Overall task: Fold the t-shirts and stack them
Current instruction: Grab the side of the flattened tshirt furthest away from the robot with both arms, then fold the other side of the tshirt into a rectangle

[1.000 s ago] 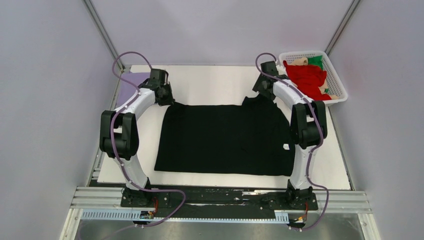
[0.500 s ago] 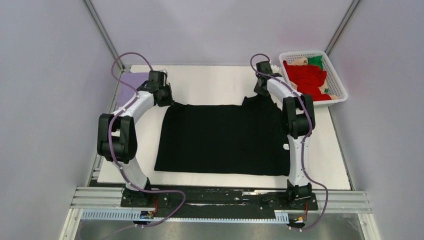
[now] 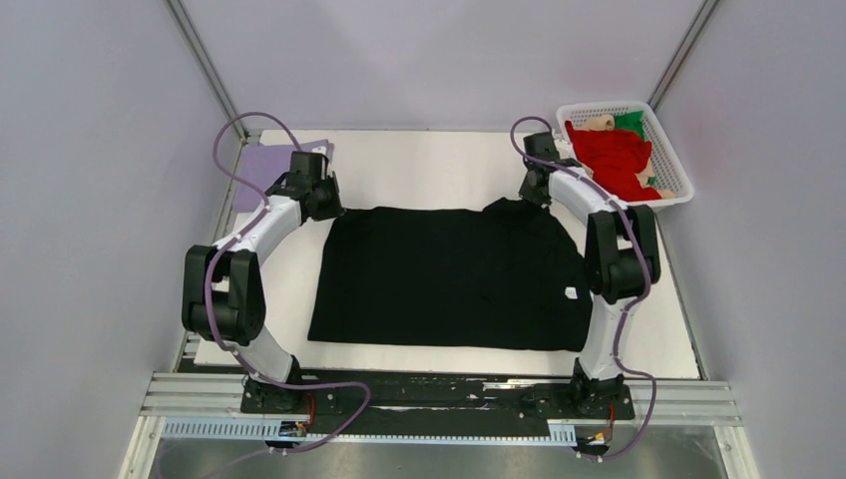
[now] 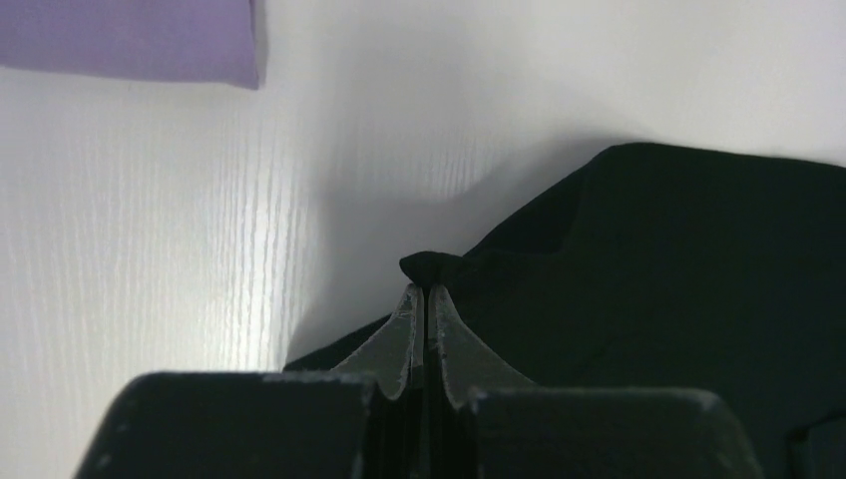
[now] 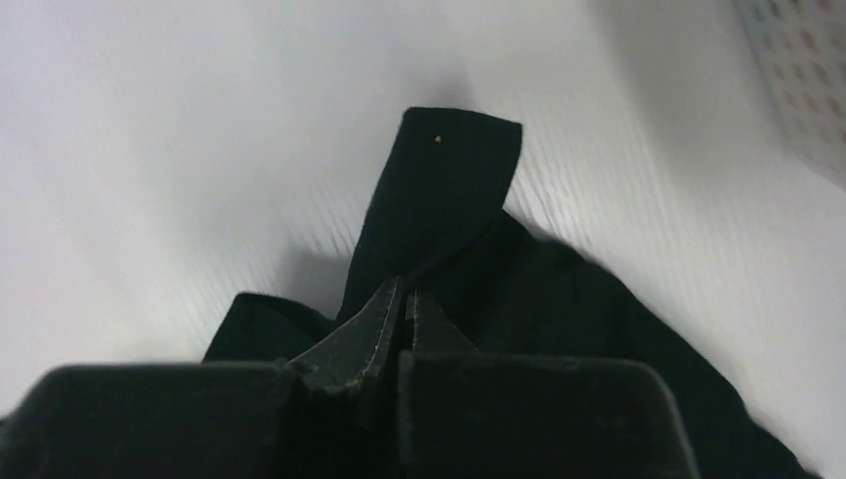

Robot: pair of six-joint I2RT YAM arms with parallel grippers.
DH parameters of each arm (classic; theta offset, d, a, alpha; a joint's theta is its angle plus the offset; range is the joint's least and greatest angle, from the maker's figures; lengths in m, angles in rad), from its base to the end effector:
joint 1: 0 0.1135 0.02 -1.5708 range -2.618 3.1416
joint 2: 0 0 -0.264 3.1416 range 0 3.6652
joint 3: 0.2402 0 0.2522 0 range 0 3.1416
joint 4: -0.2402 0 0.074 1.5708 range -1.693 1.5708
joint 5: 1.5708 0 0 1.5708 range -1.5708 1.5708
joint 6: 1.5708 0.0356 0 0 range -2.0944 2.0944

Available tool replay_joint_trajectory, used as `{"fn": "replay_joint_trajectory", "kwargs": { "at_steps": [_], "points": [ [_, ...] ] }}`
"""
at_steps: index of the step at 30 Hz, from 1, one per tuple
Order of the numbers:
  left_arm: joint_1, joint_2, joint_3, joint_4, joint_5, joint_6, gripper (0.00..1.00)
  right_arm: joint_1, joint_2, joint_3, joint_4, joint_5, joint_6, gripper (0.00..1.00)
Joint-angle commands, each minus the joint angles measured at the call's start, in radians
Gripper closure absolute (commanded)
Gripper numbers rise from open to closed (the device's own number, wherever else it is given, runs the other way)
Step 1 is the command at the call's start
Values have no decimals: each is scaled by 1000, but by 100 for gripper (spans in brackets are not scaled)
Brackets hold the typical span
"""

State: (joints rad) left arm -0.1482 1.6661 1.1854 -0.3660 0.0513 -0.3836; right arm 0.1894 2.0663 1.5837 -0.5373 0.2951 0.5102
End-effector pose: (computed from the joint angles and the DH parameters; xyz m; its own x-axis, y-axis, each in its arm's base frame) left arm 0.3584 -0.0554 0.2342 -0.7548 -0.2652 -0.5999 -0.1094 0.9527 -0.2836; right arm 0.4409 0.0740 0.1931 -0.7452 0.3329 -0.5778 0.3820 0.9233 0.0394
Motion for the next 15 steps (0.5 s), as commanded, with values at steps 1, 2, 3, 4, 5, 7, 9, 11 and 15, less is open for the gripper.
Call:
{"fn": "replay_joint_trajectory", "kwargs": {
  "at_steps": [1,2,3,4,5,7,9,11,15],
  "points": [
    [-2,-127,-73,68,-1,-22,100,18,-255,-168,1,8,13,100],
    [-2,-139,-87,76,3,-28,100,21,-298,-204,-12,9,14,100],
    [-2,-163,-114,92,12,-31,100,24,-339,-237,-28,13,16,100],
    [-2,-176,-127,99,15,-36,100,29,-380,-274,-48,17,17,100],
    [-2,-203,-152,106,16,-39,100,32,-415,-296,-70,20,18,100],
    [-2,-246,-187,112,7,-50,100,44,-488,-337,-124,29,32,100],
    [-2,-296,-227,117,-10,-60,100,55,-563,-375,-180,33,50,100],
    [-3,-352,-267,118,-34,-71,100,74,-620,-404,-245,26,68,100],
    [-2,-452,-346,127,-48,-79,100,112,-709,-453,-382,8,114,100]
  ]
}}
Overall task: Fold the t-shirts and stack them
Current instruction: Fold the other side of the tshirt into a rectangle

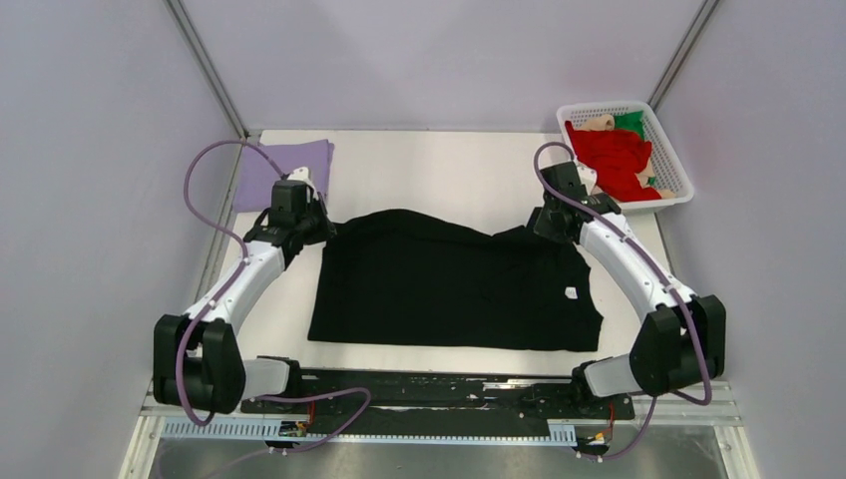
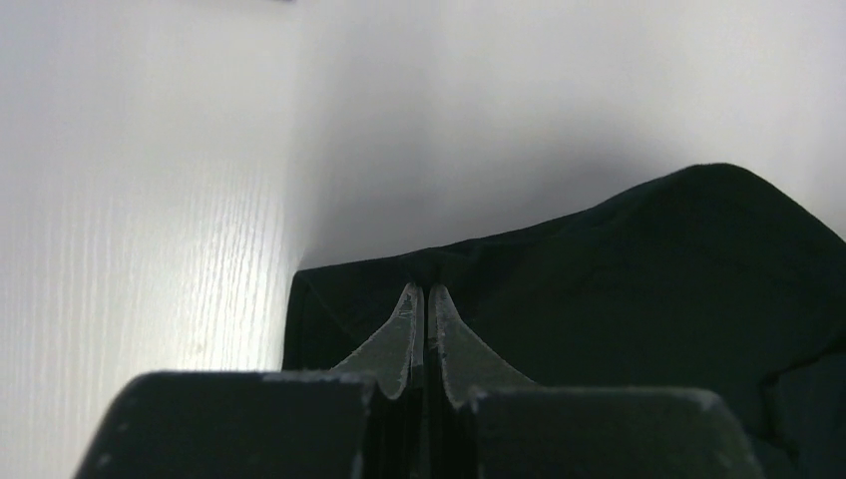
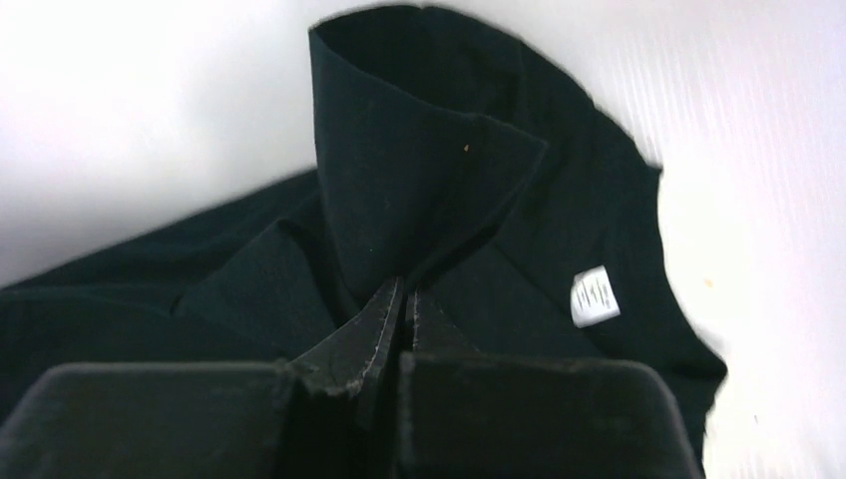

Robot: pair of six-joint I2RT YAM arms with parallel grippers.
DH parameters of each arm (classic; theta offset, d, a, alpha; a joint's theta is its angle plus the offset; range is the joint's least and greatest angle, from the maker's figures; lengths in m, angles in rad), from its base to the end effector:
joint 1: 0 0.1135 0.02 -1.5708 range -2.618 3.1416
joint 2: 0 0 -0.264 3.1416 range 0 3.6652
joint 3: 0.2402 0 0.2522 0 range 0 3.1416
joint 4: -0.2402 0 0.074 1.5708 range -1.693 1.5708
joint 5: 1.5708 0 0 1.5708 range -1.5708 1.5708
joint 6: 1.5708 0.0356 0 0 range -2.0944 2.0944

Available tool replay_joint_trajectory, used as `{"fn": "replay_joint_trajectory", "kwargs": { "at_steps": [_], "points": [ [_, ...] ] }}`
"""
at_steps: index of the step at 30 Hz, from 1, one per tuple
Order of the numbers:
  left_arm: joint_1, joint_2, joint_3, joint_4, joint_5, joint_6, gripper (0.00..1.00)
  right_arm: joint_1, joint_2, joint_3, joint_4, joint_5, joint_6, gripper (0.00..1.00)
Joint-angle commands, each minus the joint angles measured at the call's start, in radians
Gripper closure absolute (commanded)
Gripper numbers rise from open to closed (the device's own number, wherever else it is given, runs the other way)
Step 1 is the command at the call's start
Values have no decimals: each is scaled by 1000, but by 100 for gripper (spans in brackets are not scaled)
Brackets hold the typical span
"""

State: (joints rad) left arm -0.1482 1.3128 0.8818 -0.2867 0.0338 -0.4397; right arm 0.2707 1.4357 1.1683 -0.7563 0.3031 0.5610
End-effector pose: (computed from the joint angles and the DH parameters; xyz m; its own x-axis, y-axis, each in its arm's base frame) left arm 0.2795 -0.0430 0.2489 -0.6621 -0.3313 -0.6722 -0.1205 0.9324 -0.3408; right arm 0.2849 0.0680 0.2760 -0.7530 0.3180 -0.5761 0.3484 0.9354 0.0609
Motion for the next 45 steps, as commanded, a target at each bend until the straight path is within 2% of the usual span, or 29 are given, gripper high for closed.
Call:
{"fn": "replay_joint_trajectory", "kwargs": {
  "at_steps": [1,7,10,15,16,17,18,19,22,24,26,29,31,34,37,40,45],
  "points": [
    [-2,-122,-66,48,-30,-25,100,41,-91,-48,-201,-5,83,100],
    [-2,-224,-198,42,-23,-84,100,146,-138,-113,-474,-19,285,100],
    [-2,-276,-258,29,-20,-130,100,222,-152,-178,-541,-101,376,98],
    [-2,-353,-342,-30,-68,-183,100,319,-180,-277,-495,-228,422,73],
    [-2,-366,-345,-55,-77,-196,98,334,-192,-281,-474,-249,420,59],
    [-2,-371,-346,-68,-93,-207,85,338,-211,-280,-444,-263,412,46],
    [-2,-385,-341,-98,-115,-214,74,338,-229,-273,-431,-263,408,37],
    [-2,-391,-338,-116,-127,-231,51,339,-250,-258,-424,-245,408,28],
    [-2,-430,-306,-198,-202,-263,38,335,-288,-192,-409,-180,406,3],
    [-1,-459,-274,-248,-241,-286,6,333,-311,-169,-389,-138,402,0],
    [-1,-491,-245,-262,-254,-288,1,322,-328,-167,-352,-89,387,0],
    [-2,-496,-205,-230,-211,-255,0,264,-315,-182,-245,-53,342,0],
    [-2,-453,-166,-176,-104,-228,0,198,-276,-186,-192,-55,317,0],
    [-5,-323,-124,-86,148,-207,0,73,-200,-183,-103,-75,255,0],
    [-22,-150,-133,35,292,-224,0,21,-124,-172,64,-228,184,0],
    [-45,-25,-127,61,302,-230,0,20,-41,-138,156,-361,151,0],
    [-46,137,-156,128,279,-265,0,2,96,-141,173,-361,157,0]
  ]
}}
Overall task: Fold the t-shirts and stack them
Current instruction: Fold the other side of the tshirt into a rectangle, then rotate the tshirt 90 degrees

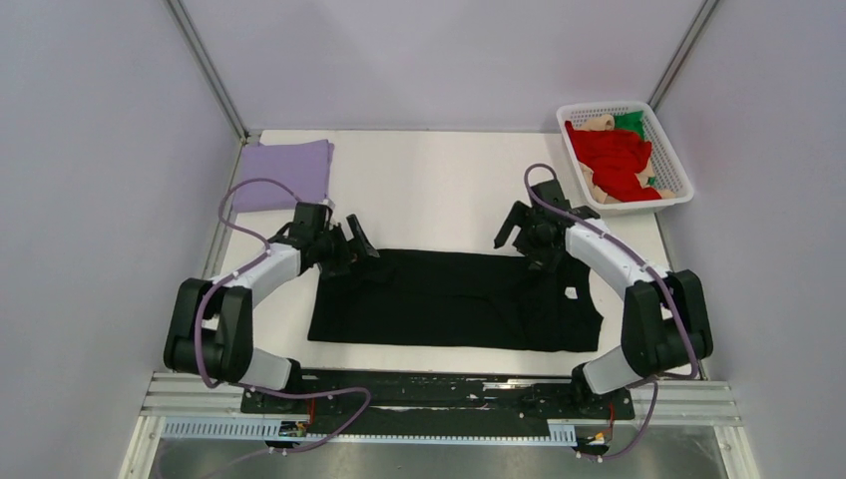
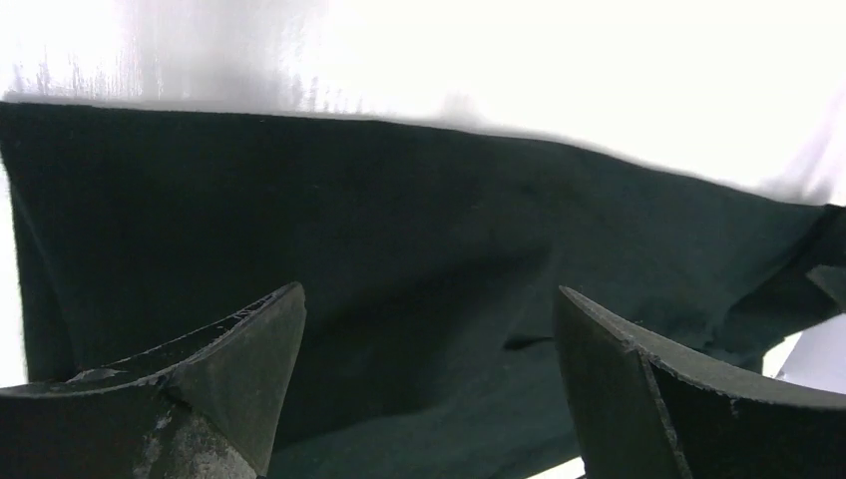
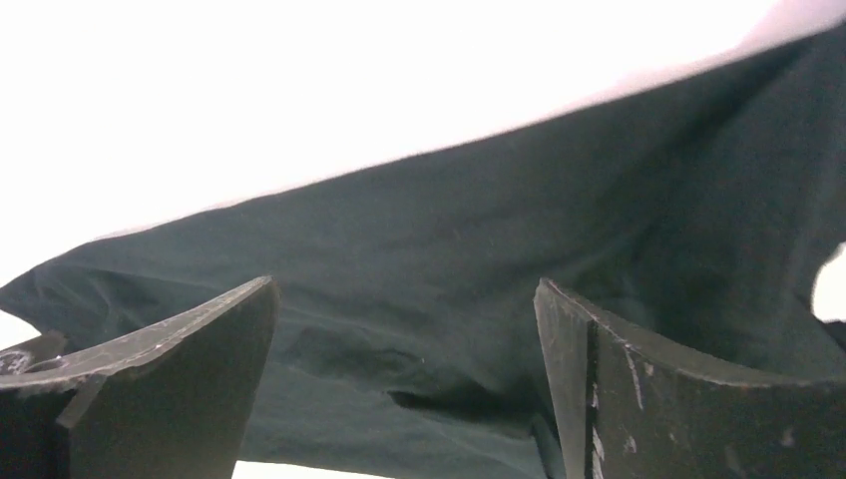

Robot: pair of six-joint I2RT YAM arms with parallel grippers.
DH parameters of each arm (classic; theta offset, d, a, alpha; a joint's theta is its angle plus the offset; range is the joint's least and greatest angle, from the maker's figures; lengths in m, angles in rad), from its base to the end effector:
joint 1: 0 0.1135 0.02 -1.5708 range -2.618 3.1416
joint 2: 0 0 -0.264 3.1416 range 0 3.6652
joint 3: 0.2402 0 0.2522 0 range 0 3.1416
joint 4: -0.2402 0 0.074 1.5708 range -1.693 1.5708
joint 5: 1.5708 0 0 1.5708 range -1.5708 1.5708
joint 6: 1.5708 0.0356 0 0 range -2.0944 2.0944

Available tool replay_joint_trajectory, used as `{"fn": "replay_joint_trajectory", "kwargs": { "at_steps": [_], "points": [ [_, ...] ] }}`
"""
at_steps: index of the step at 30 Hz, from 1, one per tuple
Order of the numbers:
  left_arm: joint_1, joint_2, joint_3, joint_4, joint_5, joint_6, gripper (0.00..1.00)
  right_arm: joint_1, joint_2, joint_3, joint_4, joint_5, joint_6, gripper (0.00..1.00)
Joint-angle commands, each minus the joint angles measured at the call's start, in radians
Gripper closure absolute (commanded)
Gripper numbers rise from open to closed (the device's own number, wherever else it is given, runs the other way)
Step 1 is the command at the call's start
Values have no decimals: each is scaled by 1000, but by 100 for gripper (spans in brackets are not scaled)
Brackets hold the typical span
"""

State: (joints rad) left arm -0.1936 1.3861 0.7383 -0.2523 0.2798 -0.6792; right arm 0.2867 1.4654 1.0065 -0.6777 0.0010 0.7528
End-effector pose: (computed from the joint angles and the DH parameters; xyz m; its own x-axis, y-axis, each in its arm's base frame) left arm 0.2634 -0.0617 0.1883 -0.8201 -0.4544 -0.3477 -0.2080 0.8028 -0.5588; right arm 0.2729 0.0804 0.2219 -0.8281 0.4686 -0.3076 0.3889 0.8755 0.2870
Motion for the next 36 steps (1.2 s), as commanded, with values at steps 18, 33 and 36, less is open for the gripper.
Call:
{"fn": "replay_joint_trajectory", "kwargs": {
  "at_steps": [18,33,36],
  "points": [
    [118,29,56,-137,-257,-9,0,-467,-139,-201,144,53,-58,0],
    [46,-106,144,-158,11,57,0,63,-409,-260,135,-296,-112,0],
    [43,-91,123,-119,50,45,0,149,-354,-277,136,-217,-98,0]
  ]
}}
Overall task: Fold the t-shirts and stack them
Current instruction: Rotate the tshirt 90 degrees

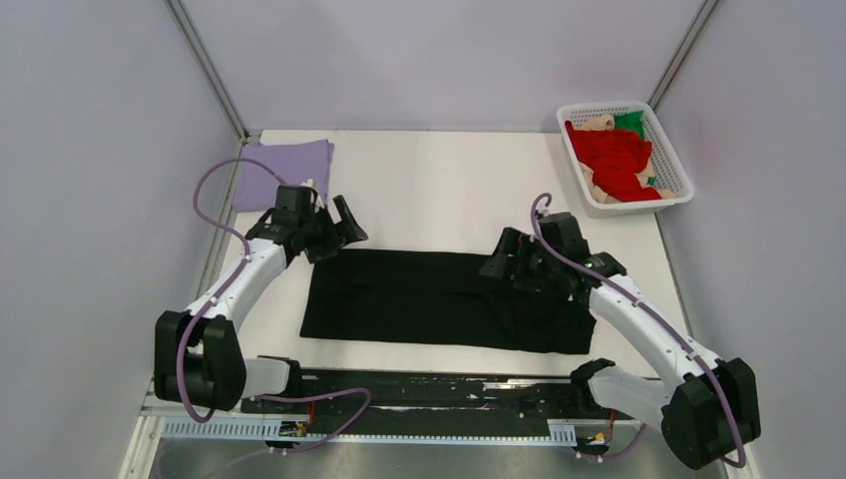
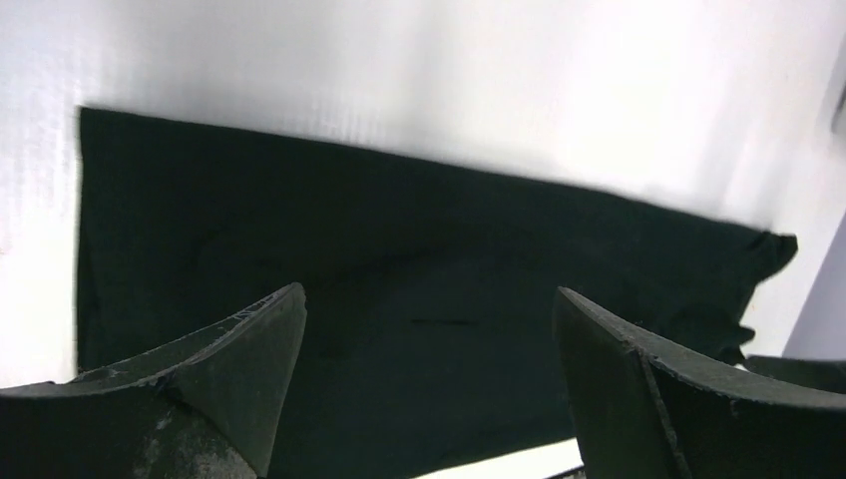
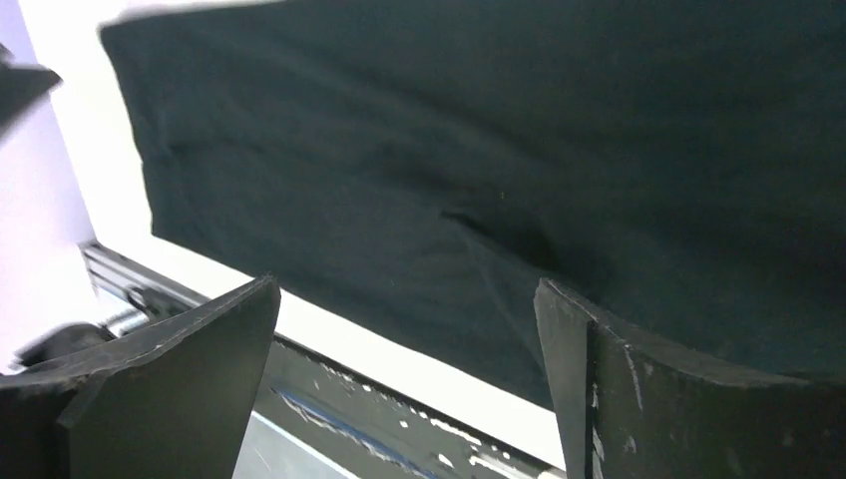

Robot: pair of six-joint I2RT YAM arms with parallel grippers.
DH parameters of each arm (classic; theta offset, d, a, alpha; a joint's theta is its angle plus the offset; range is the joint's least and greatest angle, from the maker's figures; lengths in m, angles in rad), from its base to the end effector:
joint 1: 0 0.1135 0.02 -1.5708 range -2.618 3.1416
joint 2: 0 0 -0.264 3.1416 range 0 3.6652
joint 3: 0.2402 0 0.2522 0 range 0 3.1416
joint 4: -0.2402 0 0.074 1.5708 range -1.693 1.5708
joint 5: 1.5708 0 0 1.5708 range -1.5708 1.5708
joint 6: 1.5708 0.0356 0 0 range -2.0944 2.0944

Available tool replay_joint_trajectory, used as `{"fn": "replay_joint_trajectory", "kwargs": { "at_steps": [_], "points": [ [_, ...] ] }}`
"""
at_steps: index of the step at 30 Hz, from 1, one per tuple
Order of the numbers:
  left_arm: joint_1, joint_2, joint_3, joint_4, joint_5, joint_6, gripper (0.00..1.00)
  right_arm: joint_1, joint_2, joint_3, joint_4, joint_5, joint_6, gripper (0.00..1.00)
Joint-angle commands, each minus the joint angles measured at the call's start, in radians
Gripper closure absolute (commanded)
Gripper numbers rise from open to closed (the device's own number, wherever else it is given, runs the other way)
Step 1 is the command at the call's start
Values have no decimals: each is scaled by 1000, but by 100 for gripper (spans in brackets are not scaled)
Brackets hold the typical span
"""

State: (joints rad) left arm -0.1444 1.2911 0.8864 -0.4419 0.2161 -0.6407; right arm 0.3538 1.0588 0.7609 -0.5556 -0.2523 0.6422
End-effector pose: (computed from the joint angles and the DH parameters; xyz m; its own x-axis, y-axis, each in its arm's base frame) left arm 0.2641 -0.0461 0.2445 -0.7623 -0.4791 -0.4351 -0.2177 0.8229 -0.5248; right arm 0.1974 0.0824 0.2474 -0.8592 0.3010 -0.4137 0.0315 0.8383 0.5444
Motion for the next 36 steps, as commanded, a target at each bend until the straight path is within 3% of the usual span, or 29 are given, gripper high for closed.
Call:
{"fn": "replay_joint_trajectory", "kwargs": {
  "at_steps": [1,16,28,36],
  "points": [
    [-6,6,-26,71,120,5,0,90,71,-35,14,59,17,0],
    [-6,-55,-57,3,42,41,0,212,268,-33,71,84,-22,0],
    [-6,-85,-55,-7,44,61,0,480,196,19,19,-30,-97,0],
    [-13,-62,-48,56,163,49,0,459,111,60,-58,240,35,0]
  ]
}}
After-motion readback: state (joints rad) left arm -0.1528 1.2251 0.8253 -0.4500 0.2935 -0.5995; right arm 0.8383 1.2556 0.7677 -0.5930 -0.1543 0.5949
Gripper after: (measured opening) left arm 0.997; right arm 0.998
